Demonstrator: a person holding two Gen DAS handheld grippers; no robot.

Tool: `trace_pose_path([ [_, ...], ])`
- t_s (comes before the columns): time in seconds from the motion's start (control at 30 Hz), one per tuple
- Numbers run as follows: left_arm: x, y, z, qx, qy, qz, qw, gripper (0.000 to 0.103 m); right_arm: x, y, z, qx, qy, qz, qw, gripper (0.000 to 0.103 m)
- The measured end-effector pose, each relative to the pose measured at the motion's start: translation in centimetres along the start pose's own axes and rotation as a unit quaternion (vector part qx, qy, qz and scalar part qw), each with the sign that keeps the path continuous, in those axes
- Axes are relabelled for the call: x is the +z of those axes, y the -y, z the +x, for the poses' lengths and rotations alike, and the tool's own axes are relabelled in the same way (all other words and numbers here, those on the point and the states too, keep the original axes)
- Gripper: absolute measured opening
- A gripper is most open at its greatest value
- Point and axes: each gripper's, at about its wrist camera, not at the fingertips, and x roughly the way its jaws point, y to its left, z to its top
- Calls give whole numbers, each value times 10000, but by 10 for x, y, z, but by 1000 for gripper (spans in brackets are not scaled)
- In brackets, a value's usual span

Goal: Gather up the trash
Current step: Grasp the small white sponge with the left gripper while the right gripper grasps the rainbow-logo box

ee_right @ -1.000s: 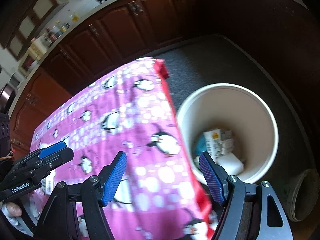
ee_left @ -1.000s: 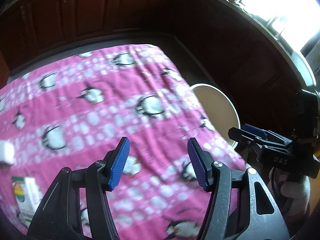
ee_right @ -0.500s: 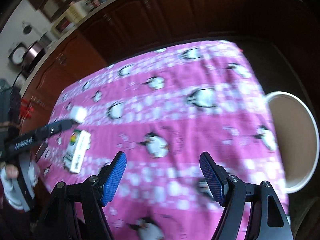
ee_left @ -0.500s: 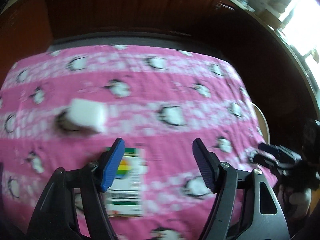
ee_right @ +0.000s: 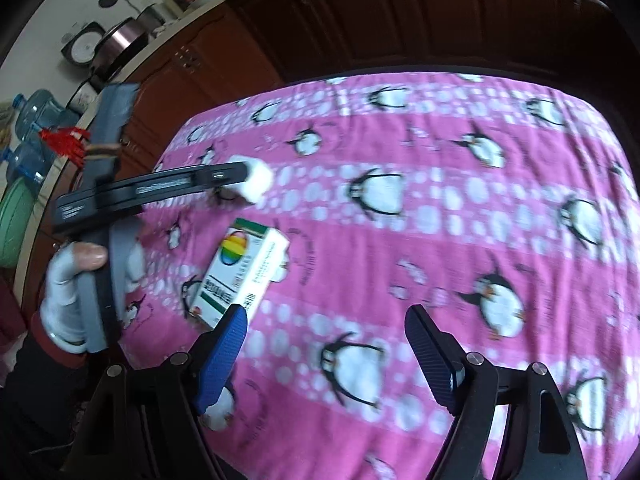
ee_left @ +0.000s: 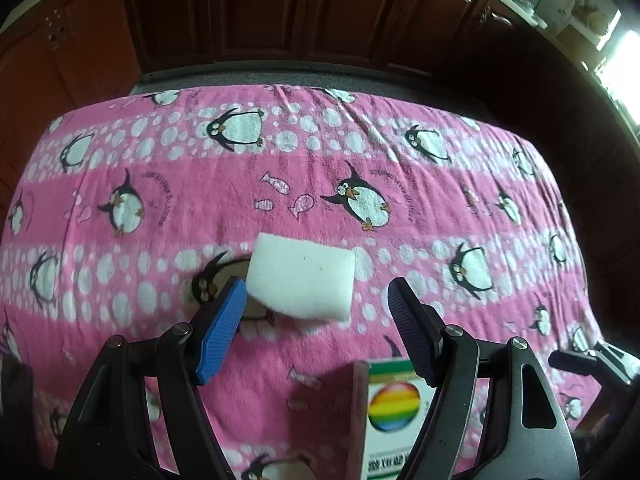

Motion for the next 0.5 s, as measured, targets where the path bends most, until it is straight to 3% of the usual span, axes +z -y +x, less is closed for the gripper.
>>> trace_pose_path([
  [0.13,7,-1,17,136,-86,21,9999,72,6,-15,18,110,-138,-41,9998,81],
  [0.23,8,-6,32,-23,-264,-98,9996,72,7,-22,27,172,-214,-56,9996,81],
  [0.33,5,-13,33,-10,-209,-192,9996,55,9,-29,34,177,-269,-83,9994,81],
  [0.4,3,-20,26,-118,-158,-295,9994,54,11,-33,39,151,-281,-103,9994,81],
  [0.5,-1,-33,7,25,15,-358,9994,53,17,-41,49,152,-314,-81,9994,81],
])
